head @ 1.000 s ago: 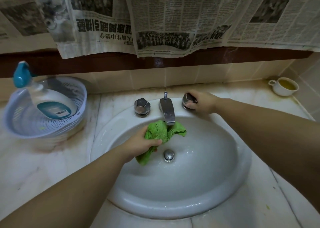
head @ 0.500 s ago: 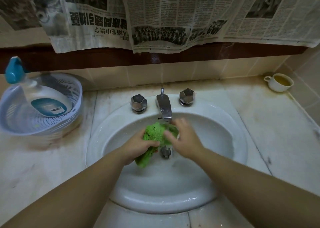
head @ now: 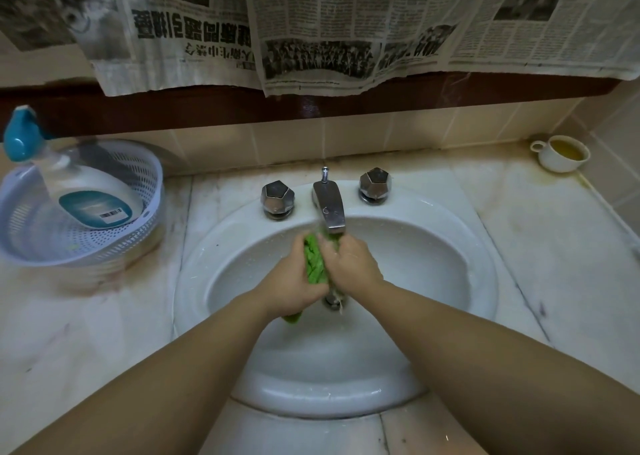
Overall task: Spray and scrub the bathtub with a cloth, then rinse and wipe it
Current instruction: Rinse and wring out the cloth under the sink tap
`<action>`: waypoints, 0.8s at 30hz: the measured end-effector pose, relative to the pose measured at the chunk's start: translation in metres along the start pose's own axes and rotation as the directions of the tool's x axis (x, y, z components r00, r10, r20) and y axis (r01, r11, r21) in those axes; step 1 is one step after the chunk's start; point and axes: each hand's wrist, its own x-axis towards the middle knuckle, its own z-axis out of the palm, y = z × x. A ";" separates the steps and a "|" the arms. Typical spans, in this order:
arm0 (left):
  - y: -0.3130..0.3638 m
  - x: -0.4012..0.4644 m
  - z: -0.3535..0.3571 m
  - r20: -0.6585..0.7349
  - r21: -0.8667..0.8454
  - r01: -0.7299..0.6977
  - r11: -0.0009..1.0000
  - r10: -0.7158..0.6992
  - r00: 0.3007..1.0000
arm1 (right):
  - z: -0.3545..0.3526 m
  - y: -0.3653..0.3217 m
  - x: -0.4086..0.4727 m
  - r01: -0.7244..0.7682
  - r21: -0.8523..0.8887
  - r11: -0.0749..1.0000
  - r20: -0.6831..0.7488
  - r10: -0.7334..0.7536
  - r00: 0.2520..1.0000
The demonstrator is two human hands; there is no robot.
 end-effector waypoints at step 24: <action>0.004 -0.005 -0.007 0.074 -0.085 0.172 0.981 -0.166 0.983 | 0.008 0.002 -0.009 -0.062 0.195 0.979 -0.013 0.066 0.998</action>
